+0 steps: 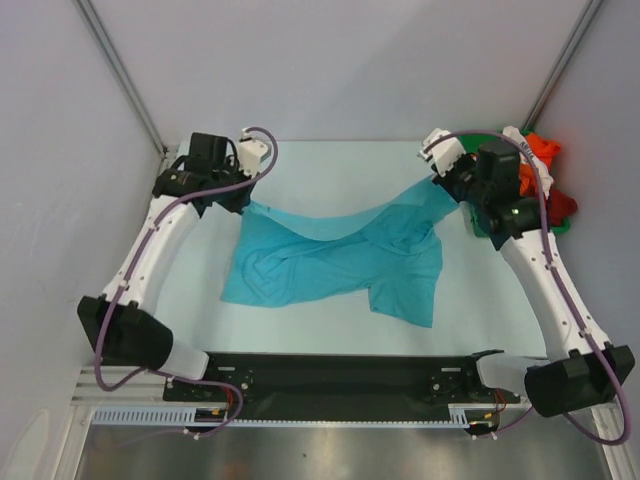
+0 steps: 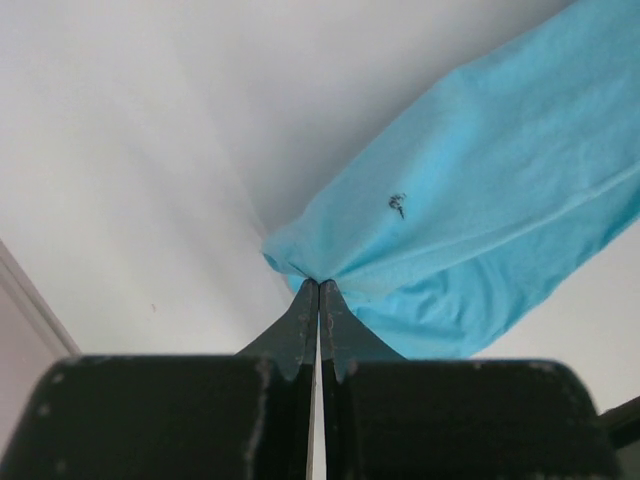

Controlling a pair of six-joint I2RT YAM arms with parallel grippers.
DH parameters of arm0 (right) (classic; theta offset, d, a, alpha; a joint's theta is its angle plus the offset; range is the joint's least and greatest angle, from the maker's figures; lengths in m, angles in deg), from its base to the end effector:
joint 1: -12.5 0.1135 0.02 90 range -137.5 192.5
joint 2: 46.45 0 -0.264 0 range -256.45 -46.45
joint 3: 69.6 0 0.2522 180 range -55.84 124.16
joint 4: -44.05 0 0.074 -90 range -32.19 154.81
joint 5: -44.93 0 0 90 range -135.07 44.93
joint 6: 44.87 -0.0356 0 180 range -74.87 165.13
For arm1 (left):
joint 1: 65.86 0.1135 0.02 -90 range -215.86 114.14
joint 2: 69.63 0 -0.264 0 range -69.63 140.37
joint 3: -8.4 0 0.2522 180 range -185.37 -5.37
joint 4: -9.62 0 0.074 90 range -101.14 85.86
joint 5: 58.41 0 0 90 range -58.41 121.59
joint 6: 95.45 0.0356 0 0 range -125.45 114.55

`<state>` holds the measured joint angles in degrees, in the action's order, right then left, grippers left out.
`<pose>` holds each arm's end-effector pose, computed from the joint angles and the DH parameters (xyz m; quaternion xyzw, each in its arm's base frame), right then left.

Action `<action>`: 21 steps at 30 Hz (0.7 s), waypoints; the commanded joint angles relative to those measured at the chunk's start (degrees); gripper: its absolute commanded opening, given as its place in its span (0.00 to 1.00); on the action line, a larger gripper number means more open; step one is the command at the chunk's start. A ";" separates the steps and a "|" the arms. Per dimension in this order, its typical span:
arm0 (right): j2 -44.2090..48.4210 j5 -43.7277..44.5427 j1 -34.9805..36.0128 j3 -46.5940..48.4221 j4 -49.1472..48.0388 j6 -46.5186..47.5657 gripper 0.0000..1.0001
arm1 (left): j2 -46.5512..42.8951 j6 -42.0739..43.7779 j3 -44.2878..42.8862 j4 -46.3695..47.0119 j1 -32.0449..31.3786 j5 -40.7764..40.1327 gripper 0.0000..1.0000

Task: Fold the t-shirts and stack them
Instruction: Flatten the tshirt out

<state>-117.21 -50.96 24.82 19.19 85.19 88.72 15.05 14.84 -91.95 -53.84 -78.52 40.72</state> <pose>0.2664 0.0619 0.3979 -0.4157 0.7228 -0.1071 0.5416 0.3029 -0.0738 0.3636 0.2912 0.8837 -0.0502 0.3631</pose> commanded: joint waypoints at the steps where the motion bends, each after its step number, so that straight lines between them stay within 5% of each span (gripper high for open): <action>1: 5.36 -0.44 -0.45 5.56 0.13 -2.46 0.00 | -8.72 4.48 -2.44 -2.51 -0.61 -1.83 0.00; 13: 13.36 1.06 -0.45 26.39 12.42 -4.13 0.00 | -21.13 6.42 -22.90 -4.80 0.19 -8.95 0.00; 21: 16.44 -0.61 -0.89 42.47 22.89 -5.36 0.00 | -27.73 8.09 -26.35 -4.36 0.19 -8.95 0.00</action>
<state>-101.50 -51.79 24.60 56.56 104.53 84.07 -12.25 21.16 -116.26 -58.75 -78.59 33.40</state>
